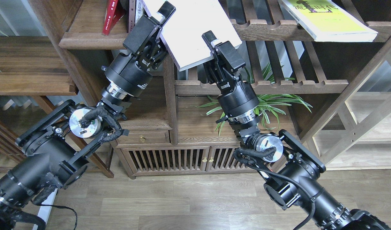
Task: Organize books on shelf
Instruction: 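Pull the white book down and grip it with both grippers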
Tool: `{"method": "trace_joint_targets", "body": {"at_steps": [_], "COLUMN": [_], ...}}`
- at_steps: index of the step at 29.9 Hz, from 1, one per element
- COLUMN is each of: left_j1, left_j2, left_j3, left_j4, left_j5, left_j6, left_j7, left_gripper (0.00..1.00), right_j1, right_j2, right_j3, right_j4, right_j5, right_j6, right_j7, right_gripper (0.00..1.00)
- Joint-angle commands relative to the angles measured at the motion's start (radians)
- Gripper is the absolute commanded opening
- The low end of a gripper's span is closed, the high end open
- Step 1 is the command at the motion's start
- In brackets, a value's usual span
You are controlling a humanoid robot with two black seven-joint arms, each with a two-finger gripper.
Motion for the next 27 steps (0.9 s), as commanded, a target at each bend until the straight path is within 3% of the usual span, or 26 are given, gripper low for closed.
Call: {"method": "trace_joint_targets", "body": {"at_steps": [1,6,11,17,23,27], "left_j1": [-0.007,-0.009,-0.009,-0.007,-0.007,-0.009], "left_j2": [-0.007,0.001,0.004,0.007,0.004,-0.004], "left_j3": [0.002,-0.002,-0.004,-0.005,-0.004,-0.002], "left_j4": [-0.002,0.000,0.003,0.001,0.003,0.003], "left_j5": [-0.002,-0.023,-0.052,-0.054,-0.054,-0.052], "left_j6": [0.000,0.000,0.000,0.000,0.000,0.000], "left_j7": [0.001,0.004,0.052,0.053,0.052,0.053], "left_gripper": [0.91,0.82,0.67,0.46,0.31,0.30], "right_j1": [0.000,0.000,0.000,0.002,0.026,0.032], "right_j2": [0.006,0.006,0.006,0.006,0.006,0.006], "right_j3": [0.000,0.000,0.000,0.000,0.000,0.000], "right_j4": [0.000,0.000,0.000,0.000,0.000,0.000], "right_j5": [-0.018,-0.025,-0.029,-0.032,-0.032,-0.032], "right_j6": [0.000,0.000,0.000,0.000,0.000,0.000], "right_j7": [-0.001,0.000,-0.001,-0.001,-0.001,0.000], "right_gripper": [0.00,0.00,0.00,0.00,0.00,0.00]}}
